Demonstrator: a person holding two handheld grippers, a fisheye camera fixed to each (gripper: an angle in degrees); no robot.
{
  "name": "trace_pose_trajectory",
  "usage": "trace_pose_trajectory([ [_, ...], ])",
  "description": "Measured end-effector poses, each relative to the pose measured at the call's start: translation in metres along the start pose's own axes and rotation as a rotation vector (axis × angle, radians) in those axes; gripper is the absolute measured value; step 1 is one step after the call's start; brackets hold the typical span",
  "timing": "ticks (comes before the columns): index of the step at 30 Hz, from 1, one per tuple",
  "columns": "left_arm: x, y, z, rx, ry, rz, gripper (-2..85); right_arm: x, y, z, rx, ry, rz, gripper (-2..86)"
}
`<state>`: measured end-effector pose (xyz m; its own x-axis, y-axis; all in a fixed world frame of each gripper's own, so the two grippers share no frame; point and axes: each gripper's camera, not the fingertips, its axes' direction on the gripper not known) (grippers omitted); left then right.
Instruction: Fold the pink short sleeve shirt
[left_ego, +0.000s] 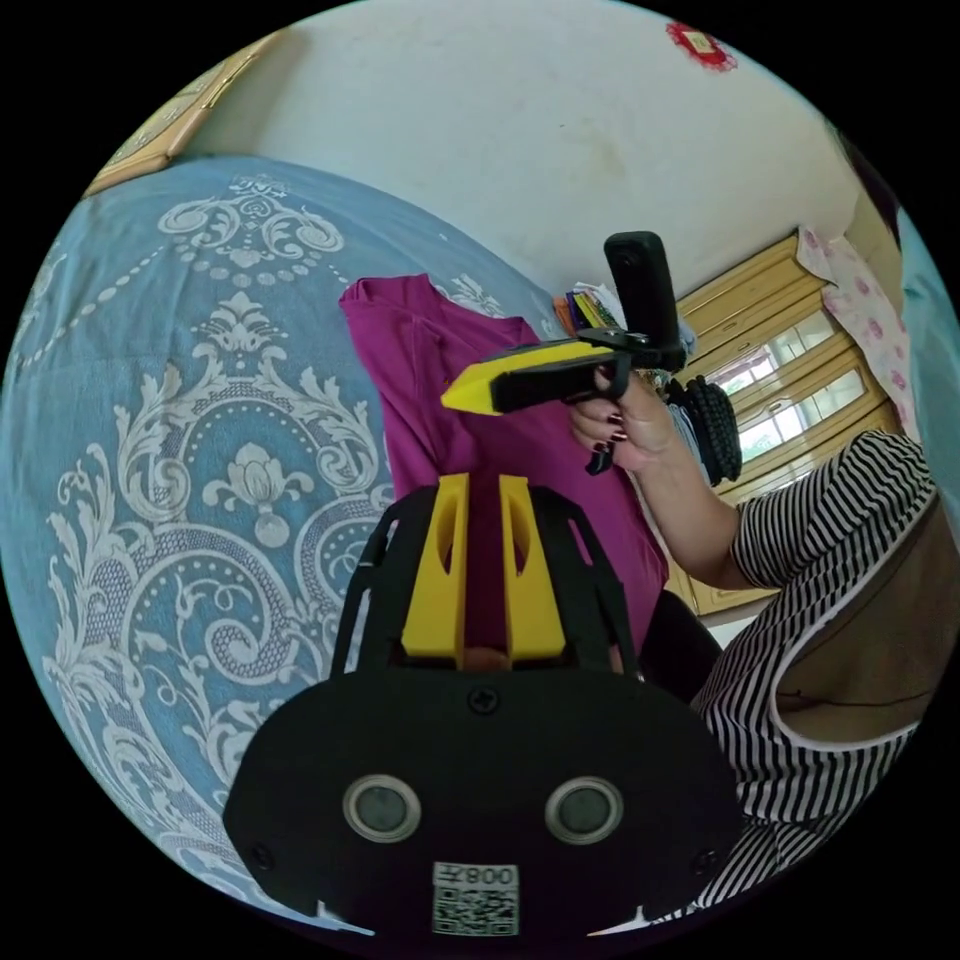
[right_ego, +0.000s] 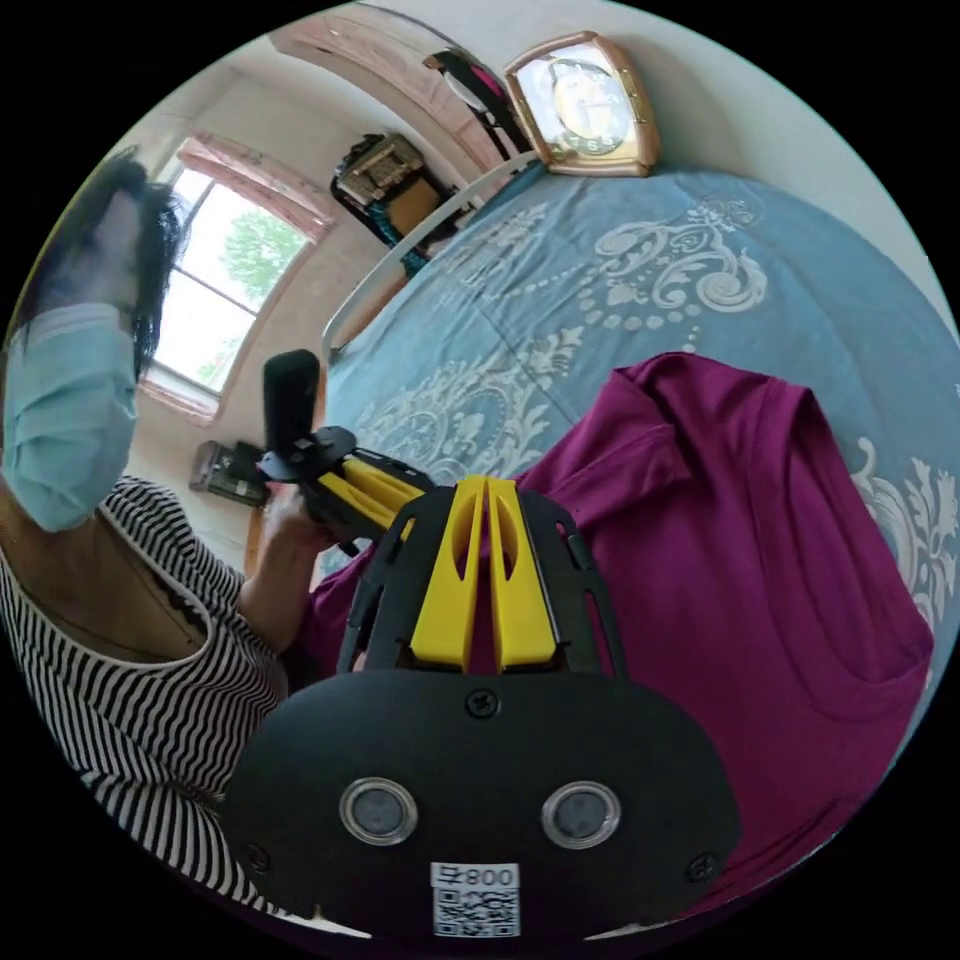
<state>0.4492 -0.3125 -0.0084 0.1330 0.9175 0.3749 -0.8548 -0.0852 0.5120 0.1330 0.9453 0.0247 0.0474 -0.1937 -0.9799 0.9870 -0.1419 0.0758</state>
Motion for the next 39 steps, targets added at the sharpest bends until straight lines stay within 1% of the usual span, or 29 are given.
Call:
trace_pose_trajectory([
  [3,0.005,0.0,-0.001,-0.057,-0.058,-0.042,4.2,0.001,0.034,0.013,-0.099,0.092,0.061,0.1],
  [5,0.01,0.0,-0.01,-0.053,-0.052,-0.048,3.6,0.0,0.053,0.005,-0.057,0.052,0.069,0.1],
  [8,0.016,0.002,-0.024,-0.037,-0.035,-0.056,2.9,-0.009,0.083,-0.015,-0.039,0.062,0.09,0.1],
  [11,0.019,0.006,-0.049,0.097,0.021,-0.076,1.8,-0.027,0.13,-0.048,-0.019,0.099,0.114,0.1],
  [12,0.019,0.007,-0.06,0.161,0.07,-0.076,1.4,-0.033,0.155,-0.063,-0.016,0.11,0.142,0.1],
  [14,0.022,0.006,-0.069,0.168,0.095,-0.06,0.9,-0.039,0.201,-0.087,-0.01,0.115,0.206,0.2],
  [16,0.036,-0.001,-0.057,-0.012,-0.003,-0.064,0.5,-0.046,0.274,-0.12,0.01,0.101,0.323,0.2],
  [17,0.041,-0.002,-0.056,-0.026,-0.007,-0.054,0.5,-0.047,0.294,-0.128,0.016,0.094,0.356,0.2],
  [19,0.06,-0.005,-0.066,-0.046,-0.059,-0.051,0.4,-0.057,0.374,-0.159,0.059,0.07,0.486,0.2],
  [21,0.073,-0.008,-0.082,-0.04,-0.07,-0.059,0.5,-0.067,0.432,-0.184,0.11,0.063,0.57,0.1],
  [22,0.084,-0.006,-0.1,-0.002,-0.069,-0.059,0.6,-0.075,0.471,-0.202,0.147,0.067,0.627,0.2],
  [23,0.089,-0.005,-0.11,0.017,-0.061,-0.065,0.7,-0.079,0.49,-0.211,0.166,0.069,0.651,0.2],
  [24,0.097,0.001,-0.129,0.048,-0.021,-0.078,0.9,-0.087,0.528,-0.227,0.195,0.072,0.694,0.2],
  [25,0.103,0.009,-0.147,0.068,0.042,-0.091,1.2,-0.095,0.565,-0.242,0.221,0.076,0.74,0.3],
  [27,0.109,0.03,-0.171,0.083,0.112,-0.135,2.0,-0.109,0.62,-0.261,0.256,0.082,0.789,0.6],
  [28,0.112,0.047,-0.184,0.073,0.138,-0.175,2.7,-0.118,0.657,-0.271,0.272,0.087,0.83,0.9],
  [29,0.113,0.057,-0.191,0.066,0.148,-0.195,3.1,-0.122,0.674,-0.276,0.282,0.091,0.846,0.9],
  [31,0.119,0.102,-0.217,0.041,0.138,-0.294,5.0,-0.142,0.743,-0.289,0.313,0.11,0.908,1.3],
  [32,0.12,0.114,-0.223,0.032,0.129,-0.318,5.4,-0.146,0.76,-0.291,0.319,0.111,0.925,1.5],
  [34,0.128,0.16,-0.246,-0.009,0.096,-0.422,6.8,-0.162,0.825,-0.295,0.354,0.091,0.986,2.5],
  [39,0.147,0.23,-0.288,-0.029,0.026,-0.58,8.4,-0.185,0.931,-0.297,0.443,0.024,1.051,4.7],
])
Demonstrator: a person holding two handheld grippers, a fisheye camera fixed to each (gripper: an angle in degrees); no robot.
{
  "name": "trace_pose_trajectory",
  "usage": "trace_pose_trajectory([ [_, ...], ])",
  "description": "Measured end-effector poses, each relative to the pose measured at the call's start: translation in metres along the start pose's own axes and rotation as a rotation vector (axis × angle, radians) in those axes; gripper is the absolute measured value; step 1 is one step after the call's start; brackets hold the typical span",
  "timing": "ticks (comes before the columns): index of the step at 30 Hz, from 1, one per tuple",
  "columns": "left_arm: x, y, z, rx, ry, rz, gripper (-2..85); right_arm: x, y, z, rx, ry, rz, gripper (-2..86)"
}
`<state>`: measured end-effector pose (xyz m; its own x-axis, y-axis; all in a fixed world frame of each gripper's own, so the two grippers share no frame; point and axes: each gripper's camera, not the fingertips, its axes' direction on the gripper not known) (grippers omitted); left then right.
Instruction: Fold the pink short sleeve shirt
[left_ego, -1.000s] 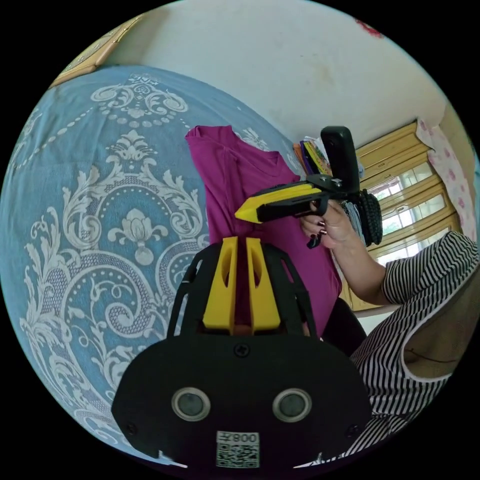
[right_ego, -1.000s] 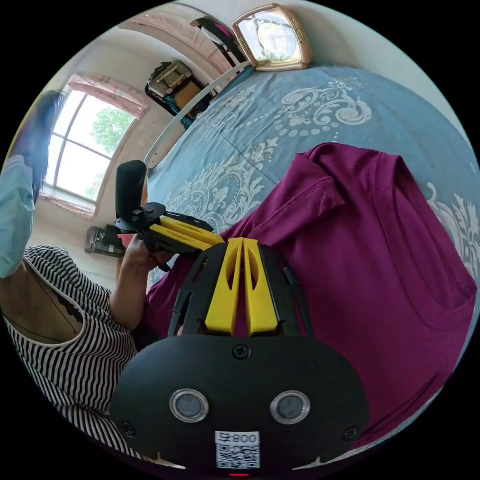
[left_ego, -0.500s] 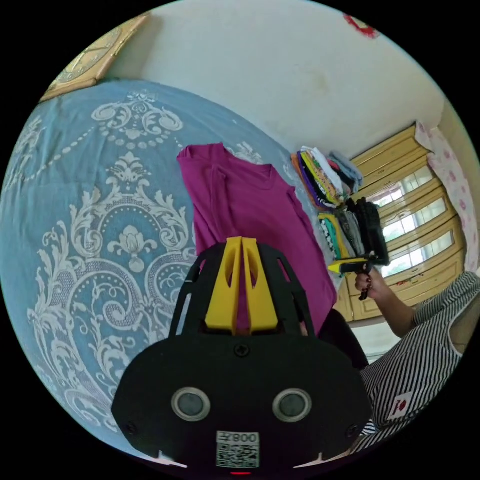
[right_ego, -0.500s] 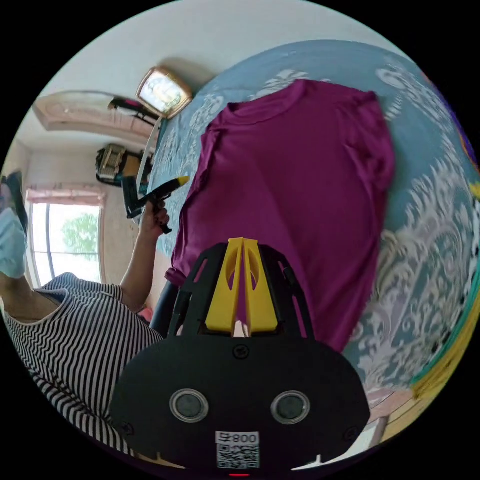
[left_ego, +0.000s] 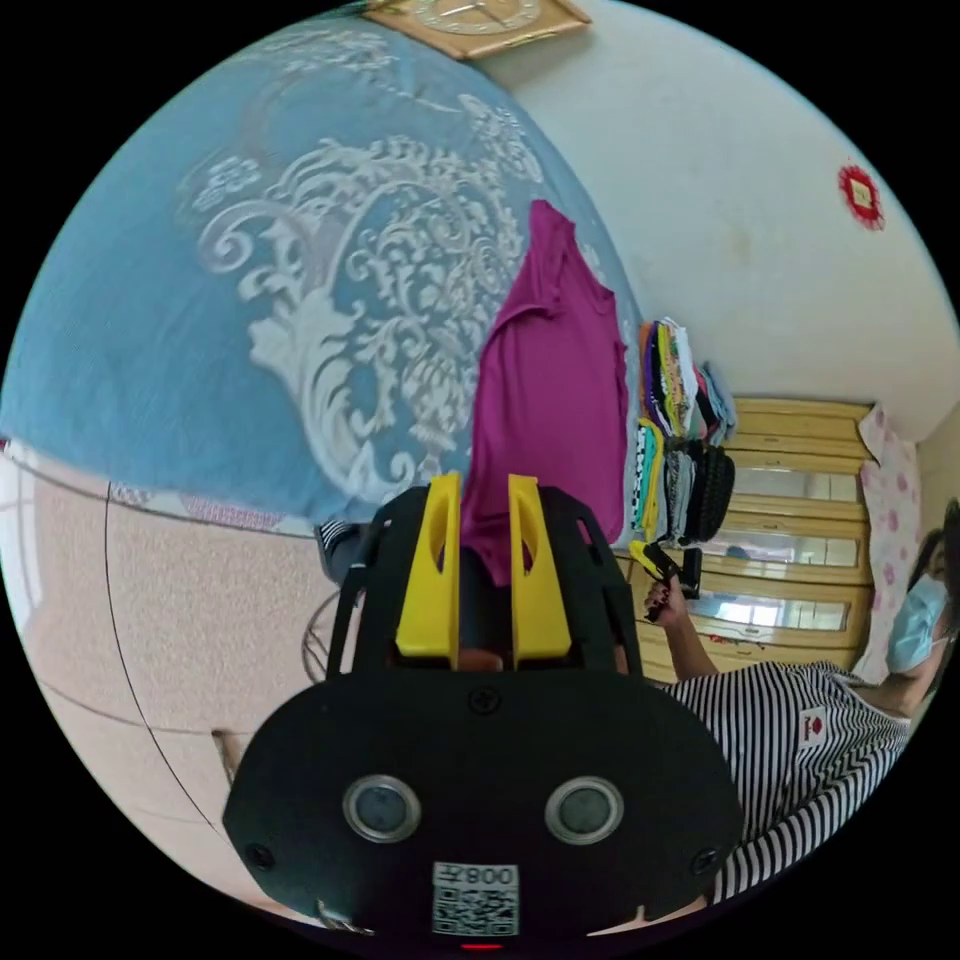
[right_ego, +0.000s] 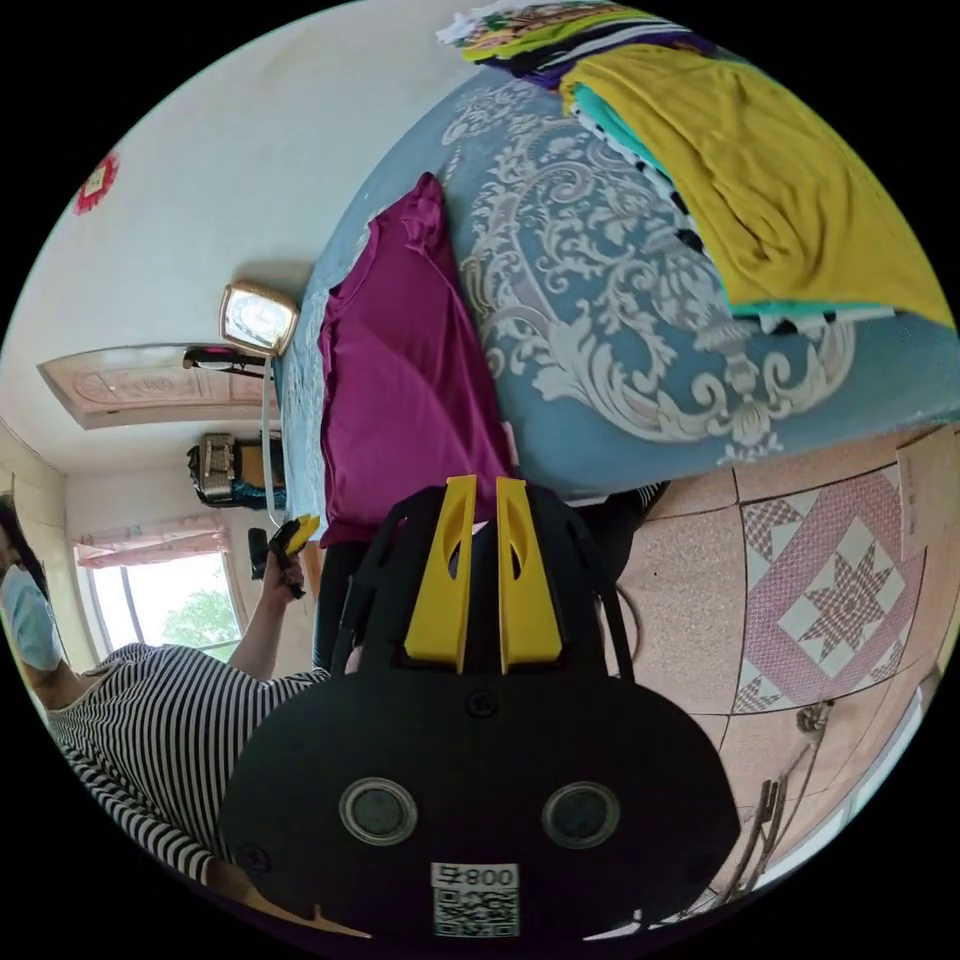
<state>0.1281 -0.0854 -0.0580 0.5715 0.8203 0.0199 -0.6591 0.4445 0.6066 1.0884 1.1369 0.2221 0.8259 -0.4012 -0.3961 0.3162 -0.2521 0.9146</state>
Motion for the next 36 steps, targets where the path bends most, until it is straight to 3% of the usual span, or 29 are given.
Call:
trace_pose_trajectory([
  [4,-0.001,0.028,-0.012,-0.018,0.084,-0.07,9.6,0.038,0.034,-0.019,-0.018,0.0,-0.013,6.2],
  [15,0.059,0.04,-0.013,-0.147,0.073,-0.067,9.9,0.089,0.066,-0.04,-0.12,0.099,-0.159,7.0],
  [28,0.114,0.063,-0.066,-0.159,0.055,-0.145,5.6,0.128,0.075,-0.056,-0.181,0.062,-0.193,7.0],
  [36,0.169,0.087,-0.141,-0.085,0.117,-0.058,2.7,0.142,0.085,-0.082,-0.205,0.049,-0.219,6.9],
])
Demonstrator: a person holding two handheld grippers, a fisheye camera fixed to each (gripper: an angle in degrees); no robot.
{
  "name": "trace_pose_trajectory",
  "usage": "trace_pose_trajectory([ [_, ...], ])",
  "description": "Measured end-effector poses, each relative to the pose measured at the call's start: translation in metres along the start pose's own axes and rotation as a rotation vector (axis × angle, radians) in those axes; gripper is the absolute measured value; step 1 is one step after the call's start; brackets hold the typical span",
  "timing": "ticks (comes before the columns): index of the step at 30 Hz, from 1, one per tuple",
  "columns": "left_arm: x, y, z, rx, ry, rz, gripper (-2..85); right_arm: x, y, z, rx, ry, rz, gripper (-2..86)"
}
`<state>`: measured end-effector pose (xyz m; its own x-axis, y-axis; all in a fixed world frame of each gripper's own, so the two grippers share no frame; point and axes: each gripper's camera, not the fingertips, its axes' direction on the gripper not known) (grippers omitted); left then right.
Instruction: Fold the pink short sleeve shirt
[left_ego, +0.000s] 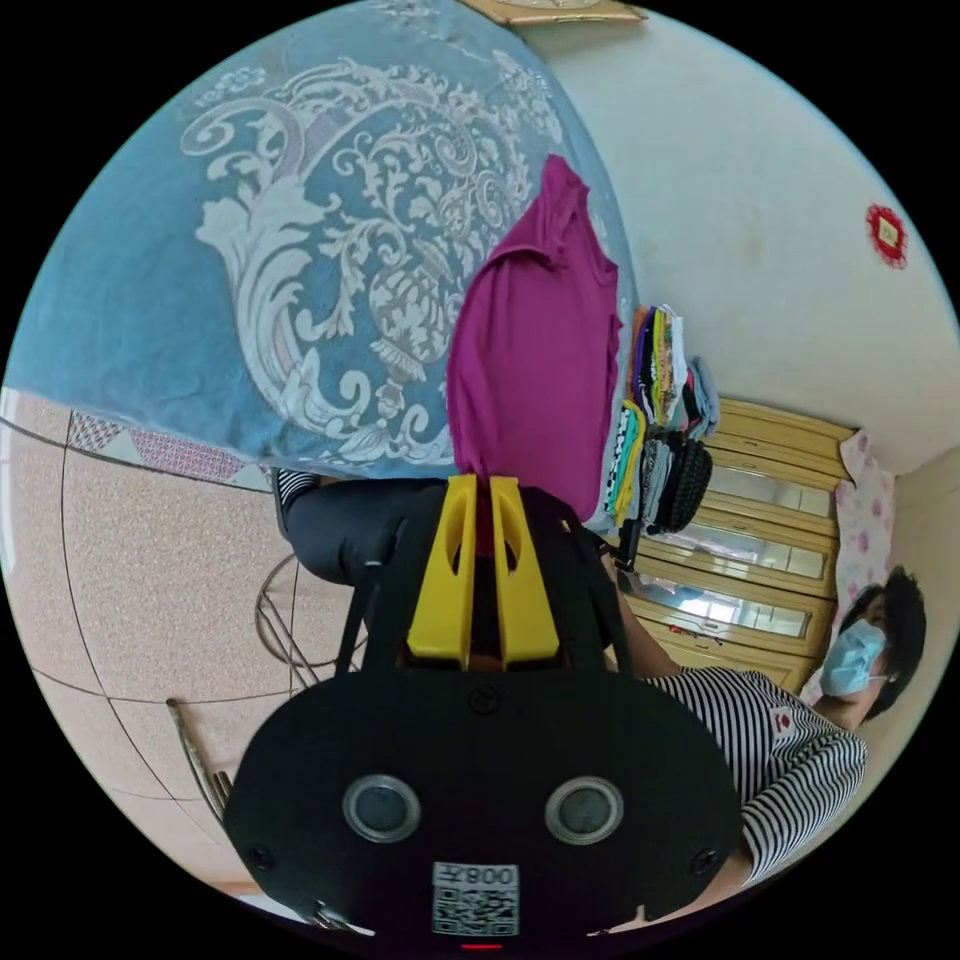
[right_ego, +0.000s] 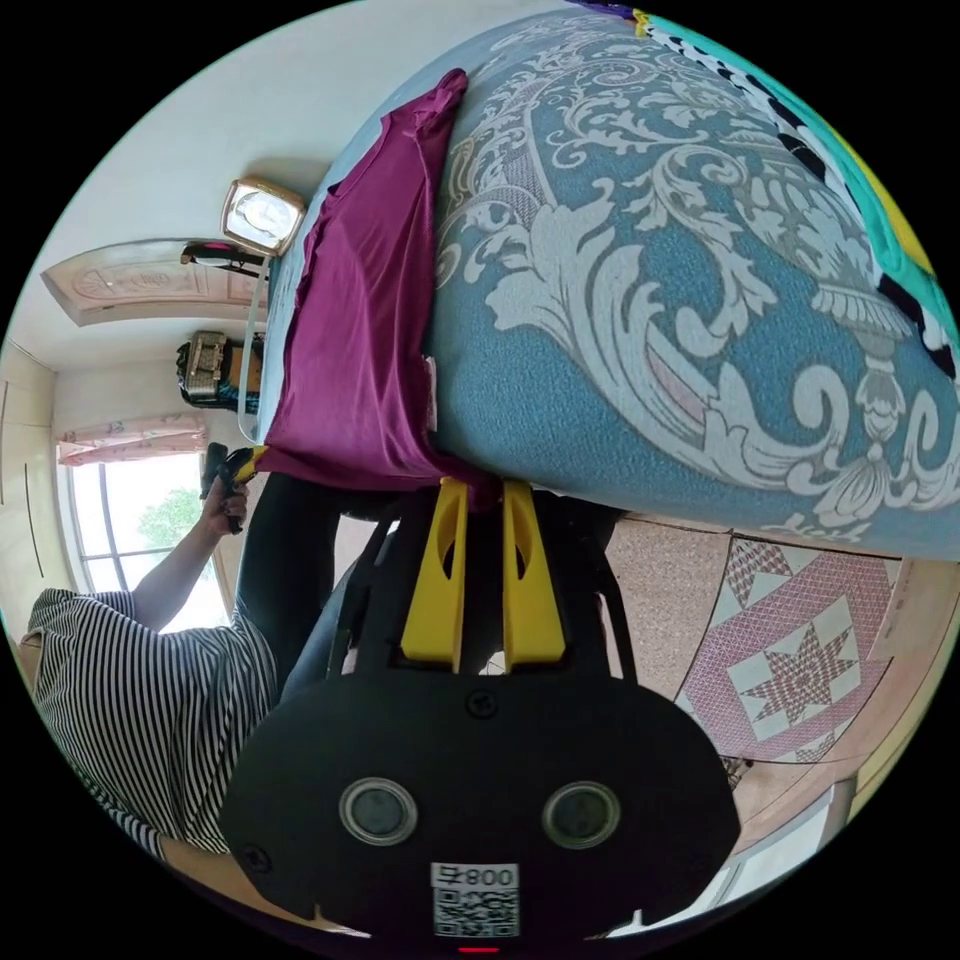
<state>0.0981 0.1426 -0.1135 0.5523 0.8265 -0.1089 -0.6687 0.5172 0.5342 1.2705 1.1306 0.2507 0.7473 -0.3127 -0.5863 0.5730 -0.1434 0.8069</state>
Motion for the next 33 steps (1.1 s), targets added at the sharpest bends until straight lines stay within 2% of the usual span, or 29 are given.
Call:
trace_pose_trajectory([
  [5,0.009,0.028,-0.046,0.094,0.059,-0.049,2.1,0.003,0.005,-0.01,-0.026,-0.029,-0.028,8.1],
  [20,0.099,0.059,-0.101,0.115,0.091,-0.027,1.9,0.018,0.023,-0.056,-0.024,-0.066,-0.011,1.9],
  [26,0.147,0.074,-0.129,0.136,0.158,0.058,1.9,0.007,0.04,-0.121,0.037,-0.177,-0.086,1.0],
  [33,0.21,0.086,-0.172,0.168,0.235,0.212,1.9,-0.016,0.057,-0.218,0.192,-0.294,-0.206,0.6],
])
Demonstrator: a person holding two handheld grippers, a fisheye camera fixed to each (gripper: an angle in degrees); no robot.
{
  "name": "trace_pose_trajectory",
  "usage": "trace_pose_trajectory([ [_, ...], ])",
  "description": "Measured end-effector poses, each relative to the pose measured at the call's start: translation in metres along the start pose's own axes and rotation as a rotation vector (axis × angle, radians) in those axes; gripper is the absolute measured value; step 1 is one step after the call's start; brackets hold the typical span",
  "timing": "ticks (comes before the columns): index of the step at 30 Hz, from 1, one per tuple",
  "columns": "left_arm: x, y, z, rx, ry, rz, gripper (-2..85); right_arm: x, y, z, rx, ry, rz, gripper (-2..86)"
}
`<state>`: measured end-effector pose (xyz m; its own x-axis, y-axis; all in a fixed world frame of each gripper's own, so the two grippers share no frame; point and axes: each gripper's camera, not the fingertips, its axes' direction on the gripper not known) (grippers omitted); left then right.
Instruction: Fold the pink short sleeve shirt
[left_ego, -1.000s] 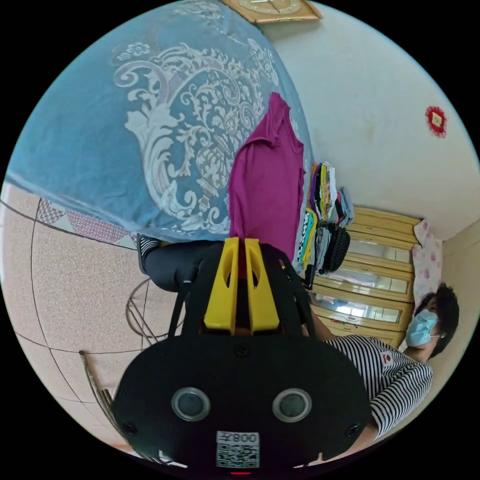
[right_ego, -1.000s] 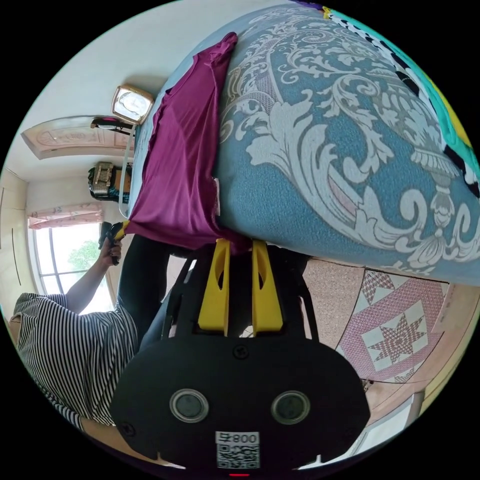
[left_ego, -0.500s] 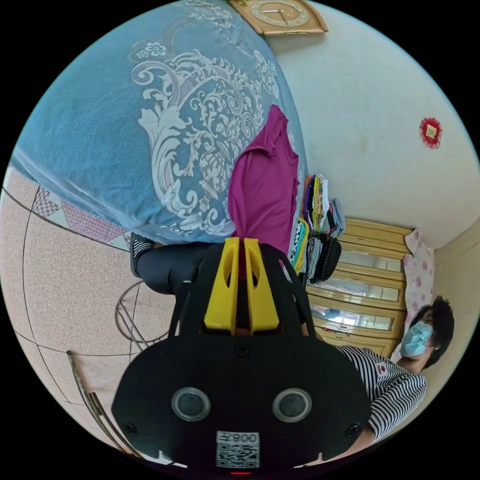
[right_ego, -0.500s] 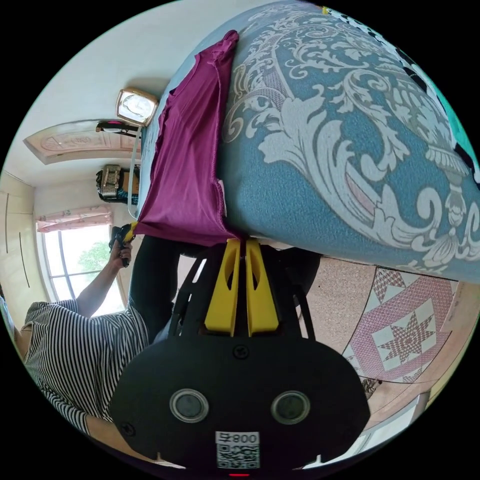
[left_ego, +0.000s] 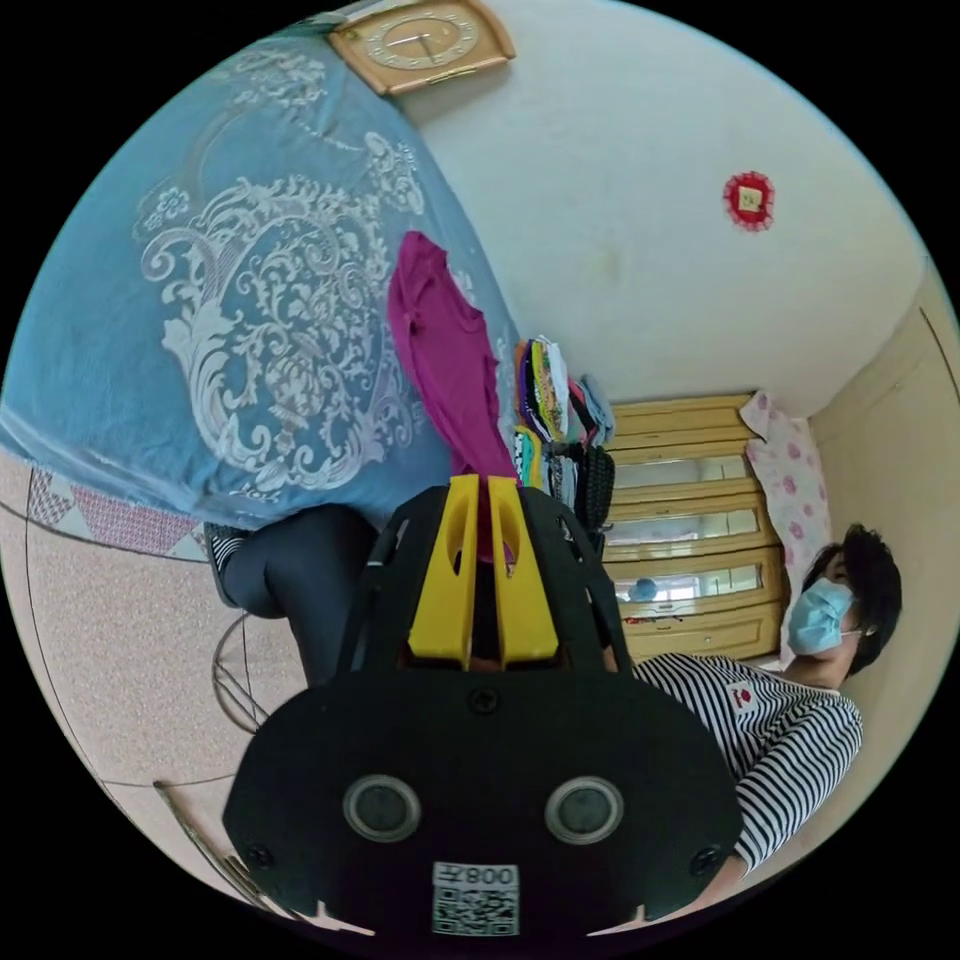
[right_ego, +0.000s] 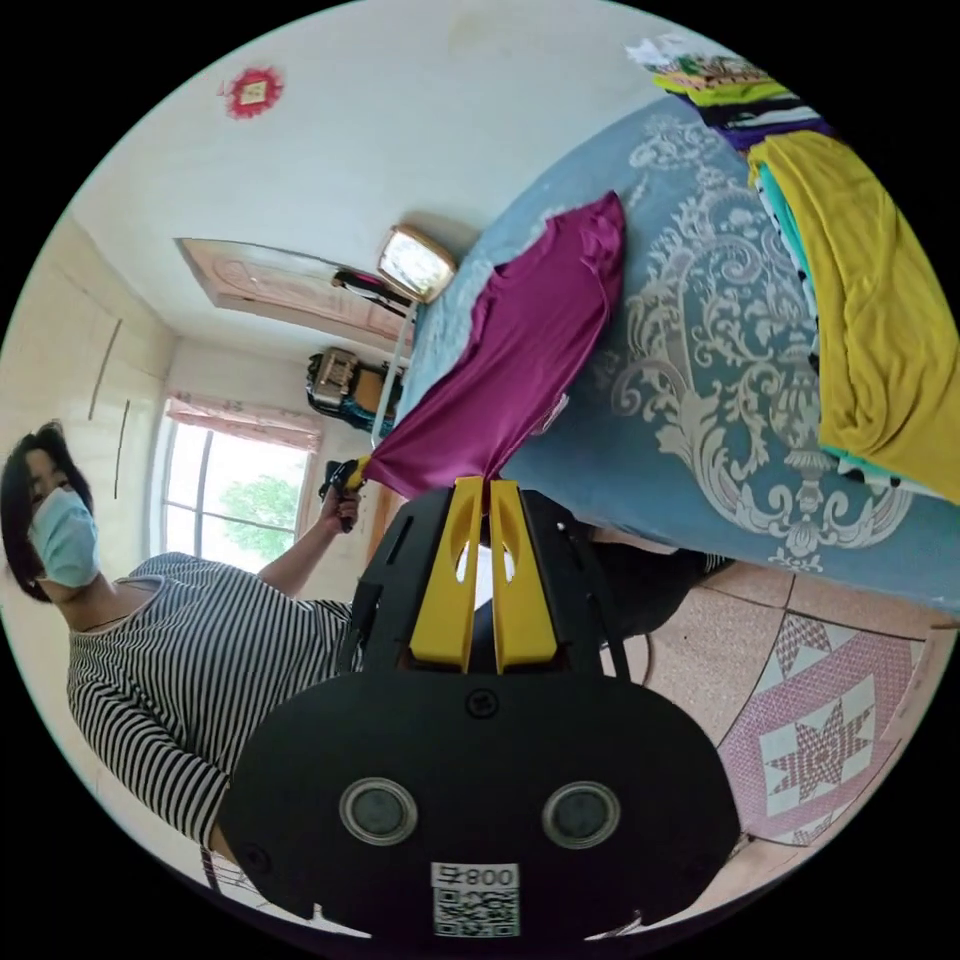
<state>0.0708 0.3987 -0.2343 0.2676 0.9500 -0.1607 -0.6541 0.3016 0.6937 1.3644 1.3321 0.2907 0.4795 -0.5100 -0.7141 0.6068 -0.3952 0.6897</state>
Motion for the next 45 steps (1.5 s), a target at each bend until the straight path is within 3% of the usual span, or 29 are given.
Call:
trace_pose_trajectory([
  [11,0.031,0.017,-0.04,0.011,0.059,0.081,1.8,-0.046,0.02,-0.042,0.035,-0.017,-0.115,0.6],
  [26,-0.066,0.037,-0.022,-0.036,0.113,-0.038,1.7,0.008,0.055,-0.034,0.035,-0.051,0.035,0.6],
  [35,-0.112,-0.053,0.027,-0.006,0.148,0.009,1.9,0.041,-0.032,-0.027,0.082,-0.052,0.01,0.6],
  [45,-0.192,-0.217,0.114,0.03,0.123,0.033,1.8,0.09,-0.199,-0.005,0.115,-0.013,0.009,0.7],
])
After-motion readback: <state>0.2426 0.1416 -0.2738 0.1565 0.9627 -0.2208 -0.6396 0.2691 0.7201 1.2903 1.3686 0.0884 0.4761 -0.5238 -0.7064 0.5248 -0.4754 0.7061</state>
